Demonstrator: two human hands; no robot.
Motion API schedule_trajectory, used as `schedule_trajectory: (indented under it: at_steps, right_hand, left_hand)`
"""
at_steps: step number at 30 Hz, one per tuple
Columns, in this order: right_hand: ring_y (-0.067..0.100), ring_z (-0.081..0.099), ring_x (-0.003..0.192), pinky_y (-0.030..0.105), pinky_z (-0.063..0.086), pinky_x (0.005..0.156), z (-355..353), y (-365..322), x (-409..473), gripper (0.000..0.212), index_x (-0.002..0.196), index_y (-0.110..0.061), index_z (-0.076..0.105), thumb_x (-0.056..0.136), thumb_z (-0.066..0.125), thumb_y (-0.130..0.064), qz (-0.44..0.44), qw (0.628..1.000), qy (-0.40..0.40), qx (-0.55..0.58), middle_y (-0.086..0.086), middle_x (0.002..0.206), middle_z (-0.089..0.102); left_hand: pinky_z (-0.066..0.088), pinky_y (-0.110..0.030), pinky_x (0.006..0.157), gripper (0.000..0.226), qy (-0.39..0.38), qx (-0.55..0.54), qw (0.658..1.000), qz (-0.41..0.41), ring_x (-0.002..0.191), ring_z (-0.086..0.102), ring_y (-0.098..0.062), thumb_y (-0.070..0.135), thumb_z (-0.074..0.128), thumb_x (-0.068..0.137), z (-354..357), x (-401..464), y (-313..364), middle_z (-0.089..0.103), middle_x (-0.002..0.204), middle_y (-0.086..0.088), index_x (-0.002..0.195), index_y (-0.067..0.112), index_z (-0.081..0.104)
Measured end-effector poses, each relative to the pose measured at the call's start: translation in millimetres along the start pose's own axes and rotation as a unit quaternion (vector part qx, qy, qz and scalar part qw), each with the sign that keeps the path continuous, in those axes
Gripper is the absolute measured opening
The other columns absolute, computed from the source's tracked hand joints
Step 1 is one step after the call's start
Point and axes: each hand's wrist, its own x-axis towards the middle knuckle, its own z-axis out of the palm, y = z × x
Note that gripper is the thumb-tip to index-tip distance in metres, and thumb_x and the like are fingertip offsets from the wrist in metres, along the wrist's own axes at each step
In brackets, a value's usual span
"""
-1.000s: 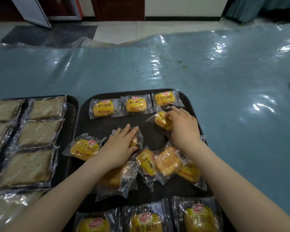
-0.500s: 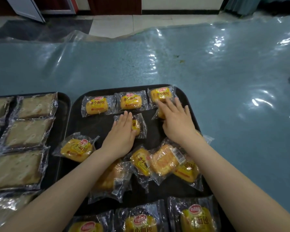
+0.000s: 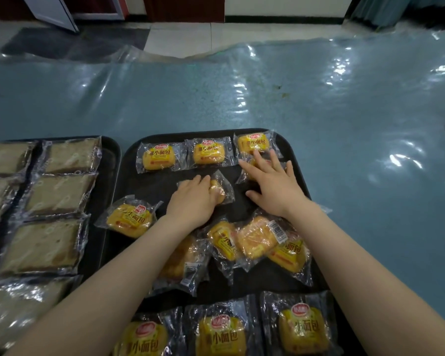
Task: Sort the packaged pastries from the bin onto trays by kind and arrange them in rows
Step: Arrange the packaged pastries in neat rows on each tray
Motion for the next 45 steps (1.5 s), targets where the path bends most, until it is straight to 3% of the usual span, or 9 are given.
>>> schedule_trajectory:
  at_steps: [3,7,11,15,24,31,35,38,45]
  right_hand:
    - [0.025,-0.002,0.148,0.05,0.0,0.116,-2,-6,-6,0.056,0.147,-0.038,0.029,0.095,0.05,-0.034,-0.009,0.999,0.042,0.013,-0.005,0.161,0.007]
    - [0.025,0.024,0.143,0.045,0.021,0.117,-5,-8,-8,0.038,0.133,-0.024,0.054,0.096,0.048,-0.03,0.0,0.999,0.049,0.001,-0.001,0.152,0.037]
    - [0.025,0.03,0.141,0.04,0.022,0.118,-7,-7,-9,0.033,0.125,-0.017,0.061,0.097,0.047,-0.029,0.013,0.998,0.063,0.019,0.002,0.147,0.044]
    - [0.024,0.026,0.143,0.036,0.018,0.118,-4,-7,-12,0.035,0.129,-0.015,0.058,0.096,0.05,-0.025,0.003,0.998,0.052,0.044,0.003,0.151,0.039]
    - [0.025,0.0,0.147,0.047,0.019,0.117,5,4,-20,0.052,0.146,-0.033,0.035,0.096,0.048,-0.028,-0.014,1.0,0.004,-0.013,-0.002,0.161,0.011]
    - [0.025,-0.012,0.147,0.046,0.009,0.118,13,6,-24,0.061,0.151,-0.038,0.016,0.098,0.045,-0.032,-0.016,0.999,-0.015,-0.043,-0.002,0.162,-0.006]
    - [0.025,-0.011,0.147,0.046,0.009,0.119,14,7,-23,0.062,0.151,-0.038,0.016,0.098,0.046,-0.033,-0.013,0.999,-0.012,-0.038,-0.002,0.162,-0.005]
    - [0.026,-0.012,0.147,0.046,0.008,0.119,15,7,-23,0.063,0.151,-0.038,0.015,0.097,0.046,-0.033,-0.011,0.999,-0.009,-0.037,-0.002,0.162,-0.006]
    - [0.024,-0.009,0.147,0.044,0.007,0.117,14,7,-20,0.061,0.149,-0.036,0.025,0.094,0.053,-0.032,-0.001,1.0,0.004,0.008,-0.003,0.162,-0.002]
  left_hand:
    - [0.035,-0.046,0.102,0.04,-0.007,-0.001,0.998,-0.06,0.13,0.037,-0.034,0.028,0.032,0.101,-14,-4,-6,0.03,0.149,-0.017,0.127,0.005,0.052]
    - [0.043,-0.043,0.089,0.034,-0.002,-0.005,0.993,-0.119,0.115,0.05,-0.036,0.024,0.048,0.096,-22,-13,-20,0.037,0.14,-0.017,0.124,0.006,0.052]
    - [0.043,-0.037,0.095,0.048,0.096,-0.002,0.994,0.053,0.123,0.046,-0.023,0.007,0.057,0.086,-28,-19,-32,0.041,0.141,-0.001,0.13,0.022,0.048]
    - [0.012,-0.035,0.114,0.055,-0.056,0.067,0.974,0.207,0.143,0.008,-0.013,0.0,0.048,0.088,-26,-17,-38,0.015,0.156,0.013,0.129,0.037,0.049]
    - [0.038,-0.045,0.1,0.051,-0.033,0.119,0.985,0.124,0.133,0.024,-0.027,0.018,0.042,0.096,-16,-5,-31,0.017,0.157,0.005,0.136,0.049,0.037]
    - [0.037,-0.044,0.101,0.062,0.066,0.025,0.995,-0.067,0.131,0.034,-0.035,0.049,0.041,0.094,-3,-14,-21,0.031,0.151,-0.008,0.147,0.021,0.025]
    - [0.03,-0.036,0.108,0.046,0.127,0.019,0.991,0.029,0.135,0.033,-0.026,0.033,0.046,0.096,-3,-28,-19,0.032,0.151,-0.006,0.14,0.021,0.039]
    - [0.012,-0.033,0.113,0.045,0.056,0.02,0.992,0.113,0.142,0.016,-0.019,0.036,0.038,0.098,5,-35,-21,0.023,0.155,0.003,0.142,0.028,0.035]
    - [-0.003,-0.037,0.113,0.055,-0.068,0.019,0.99,0.122,0.142,-0.017,-0.017,0.048,0.025,0.098,11,-12,-12,-0.013,0.156,0.004,0.149,0.033,0.007]
